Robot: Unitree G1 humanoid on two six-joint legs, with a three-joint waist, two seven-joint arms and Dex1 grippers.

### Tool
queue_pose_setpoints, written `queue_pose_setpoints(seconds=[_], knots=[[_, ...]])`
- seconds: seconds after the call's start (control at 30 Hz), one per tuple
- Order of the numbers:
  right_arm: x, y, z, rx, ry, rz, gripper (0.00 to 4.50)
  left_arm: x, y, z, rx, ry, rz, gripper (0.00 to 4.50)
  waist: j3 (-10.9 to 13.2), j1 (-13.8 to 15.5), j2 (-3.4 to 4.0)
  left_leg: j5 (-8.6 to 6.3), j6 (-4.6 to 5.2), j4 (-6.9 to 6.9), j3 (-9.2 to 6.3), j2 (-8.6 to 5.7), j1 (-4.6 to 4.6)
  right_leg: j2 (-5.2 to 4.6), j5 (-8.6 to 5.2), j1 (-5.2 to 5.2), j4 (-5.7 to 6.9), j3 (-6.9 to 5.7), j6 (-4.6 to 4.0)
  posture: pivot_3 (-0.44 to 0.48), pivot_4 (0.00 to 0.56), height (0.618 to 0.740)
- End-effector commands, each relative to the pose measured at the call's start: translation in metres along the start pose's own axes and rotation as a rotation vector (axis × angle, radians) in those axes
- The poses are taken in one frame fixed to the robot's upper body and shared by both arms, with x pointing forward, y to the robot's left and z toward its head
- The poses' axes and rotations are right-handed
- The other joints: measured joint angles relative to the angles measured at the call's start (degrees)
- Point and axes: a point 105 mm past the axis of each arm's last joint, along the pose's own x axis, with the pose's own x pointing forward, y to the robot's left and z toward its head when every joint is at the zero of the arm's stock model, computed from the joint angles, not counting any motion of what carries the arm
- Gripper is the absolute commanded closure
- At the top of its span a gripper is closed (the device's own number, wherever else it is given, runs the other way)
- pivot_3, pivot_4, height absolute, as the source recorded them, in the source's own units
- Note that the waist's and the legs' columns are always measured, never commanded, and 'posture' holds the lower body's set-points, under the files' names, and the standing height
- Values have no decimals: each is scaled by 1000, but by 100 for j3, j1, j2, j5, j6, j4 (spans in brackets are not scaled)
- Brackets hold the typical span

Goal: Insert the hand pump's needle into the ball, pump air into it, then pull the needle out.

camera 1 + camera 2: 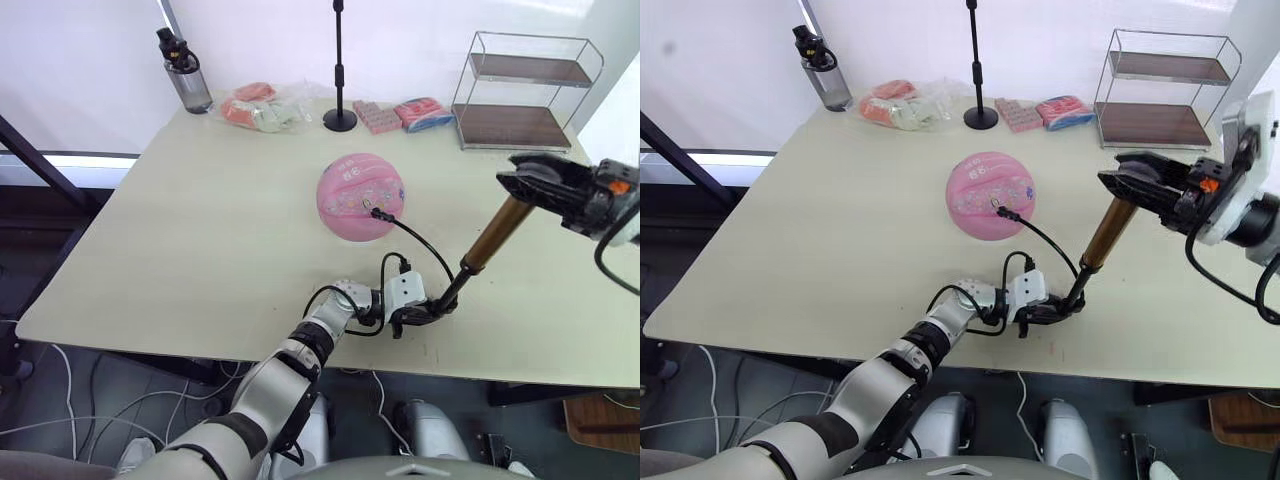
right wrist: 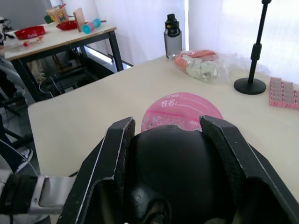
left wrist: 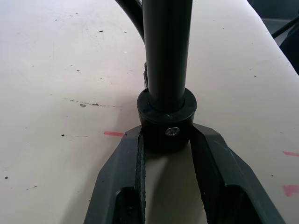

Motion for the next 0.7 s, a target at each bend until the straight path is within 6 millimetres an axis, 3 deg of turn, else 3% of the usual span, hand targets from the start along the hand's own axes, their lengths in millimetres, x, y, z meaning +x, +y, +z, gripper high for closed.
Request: queue_pose_setpoints(seconds=[0.03,0.13,0.27,0.43,0.5,0.7], knots=[[4,-6,-43,-6,91,-20,2714,-6,-33,-61,-146,203,-76,3467,-2,-16,3,0,0,1,-7,2,10,-2,-3,8,0,0,6,0,150,731],[8,-10,-84,47,138,-38,2714,-6,-33,-61,-143,205,-75,3467,-3,-30,-3,-1,-2,-1,-22,13,67,-4,-8,52,0,0,12,0,150,731],[11,-8,-134,92,197,-44,2714,-6,-32,-60,-144,203,-69,3467,-31,-30,-13,-2,-3,-3,-35,32,78,-1,-9,62,0,-11,11,0,150,731],[10,-7,-163,92,226,-60,2714,-7,-31,-61,-144,205,-63,3467,-51,-28,-16,-1,-2,-6,-40,31,77,1,-10,63,0,-16,8,0,150,731],[9,-4,-163,72,223,-47,2714,-8,-30,-62,-144,206,-62,3467,-66,-28,-22,-2,-2,-6,-40,31,78,1,-10,64,0,-16,7,0,150,731],[10,-7,-112,-12,118,-16,2714,-8,-31,-63,-146,209,-62,3467,-65,-25,-18,-2,-3,-7,-46,33,77,-1,-11,64,0,-21,5,0,150,731]])
